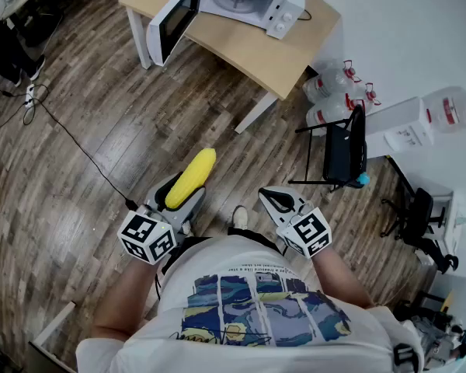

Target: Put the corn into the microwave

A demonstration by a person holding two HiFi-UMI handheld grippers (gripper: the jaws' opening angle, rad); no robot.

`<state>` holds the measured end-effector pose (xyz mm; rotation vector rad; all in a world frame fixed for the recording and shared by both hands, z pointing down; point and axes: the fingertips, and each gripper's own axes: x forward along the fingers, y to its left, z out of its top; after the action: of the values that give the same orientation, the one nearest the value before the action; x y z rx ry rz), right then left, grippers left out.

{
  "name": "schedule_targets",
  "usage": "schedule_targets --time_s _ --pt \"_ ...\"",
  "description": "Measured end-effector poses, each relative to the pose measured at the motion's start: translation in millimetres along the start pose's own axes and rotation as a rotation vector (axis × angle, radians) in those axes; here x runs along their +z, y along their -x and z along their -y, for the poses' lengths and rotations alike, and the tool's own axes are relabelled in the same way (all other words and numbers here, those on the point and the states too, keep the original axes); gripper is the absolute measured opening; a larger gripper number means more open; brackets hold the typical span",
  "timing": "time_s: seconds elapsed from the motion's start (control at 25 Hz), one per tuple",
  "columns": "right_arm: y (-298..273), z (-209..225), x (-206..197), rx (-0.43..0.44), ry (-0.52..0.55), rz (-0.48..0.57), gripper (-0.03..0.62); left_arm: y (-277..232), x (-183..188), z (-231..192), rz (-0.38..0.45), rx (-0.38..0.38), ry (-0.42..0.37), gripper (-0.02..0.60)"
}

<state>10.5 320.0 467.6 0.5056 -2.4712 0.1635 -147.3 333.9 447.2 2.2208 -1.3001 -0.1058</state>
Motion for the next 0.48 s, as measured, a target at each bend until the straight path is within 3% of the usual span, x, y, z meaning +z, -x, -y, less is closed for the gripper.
schedule_targets --time_s 0.28,0.48 --pt "53 41 -23 0.013 -0.019 0.061 0.009 -53 -11 61 0.004 0.061 0.012 0.259" --pt "89 80 -54 0.029 -0.029 0.082 0.009 -106 -19 107 -0.017 0.084 -0.056 0.259"
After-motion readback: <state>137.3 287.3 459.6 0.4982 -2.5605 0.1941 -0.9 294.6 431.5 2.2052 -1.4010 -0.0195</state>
